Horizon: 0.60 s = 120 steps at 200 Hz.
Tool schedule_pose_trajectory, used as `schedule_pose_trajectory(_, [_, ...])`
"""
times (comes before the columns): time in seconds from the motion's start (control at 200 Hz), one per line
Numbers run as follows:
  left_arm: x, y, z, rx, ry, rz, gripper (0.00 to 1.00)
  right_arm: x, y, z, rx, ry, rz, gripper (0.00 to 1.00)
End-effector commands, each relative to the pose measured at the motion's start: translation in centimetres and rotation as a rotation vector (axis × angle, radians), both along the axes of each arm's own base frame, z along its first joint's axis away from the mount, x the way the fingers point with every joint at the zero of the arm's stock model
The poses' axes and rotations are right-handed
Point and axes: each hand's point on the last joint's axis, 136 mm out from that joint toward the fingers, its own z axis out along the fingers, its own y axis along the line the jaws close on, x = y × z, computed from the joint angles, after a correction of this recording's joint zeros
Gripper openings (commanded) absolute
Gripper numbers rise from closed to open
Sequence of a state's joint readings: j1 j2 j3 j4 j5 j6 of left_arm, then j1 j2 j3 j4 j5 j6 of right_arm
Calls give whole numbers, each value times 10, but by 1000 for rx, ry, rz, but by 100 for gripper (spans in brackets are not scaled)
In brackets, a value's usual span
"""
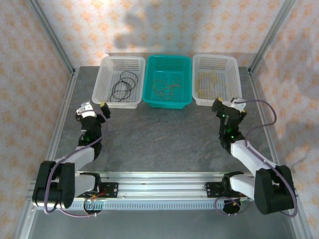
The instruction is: Untangle the cables
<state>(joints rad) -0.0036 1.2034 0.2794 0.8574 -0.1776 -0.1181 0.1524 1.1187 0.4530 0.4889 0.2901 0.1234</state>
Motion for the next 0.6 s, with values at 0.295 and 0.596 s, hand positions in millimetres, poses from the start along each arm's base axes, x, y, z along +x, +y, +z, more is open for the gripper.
schedule_pose_trajectory(0.295, [18, -18, 26, 88, -124, -130, 99, 12, -12, -40, -71, -8, -24, 100])
schedule_pose_trajectory(0.596, [-2, -13, 6, 84, -81, -99, 99, 1, -11, -48, -80, -109, 60, 100])
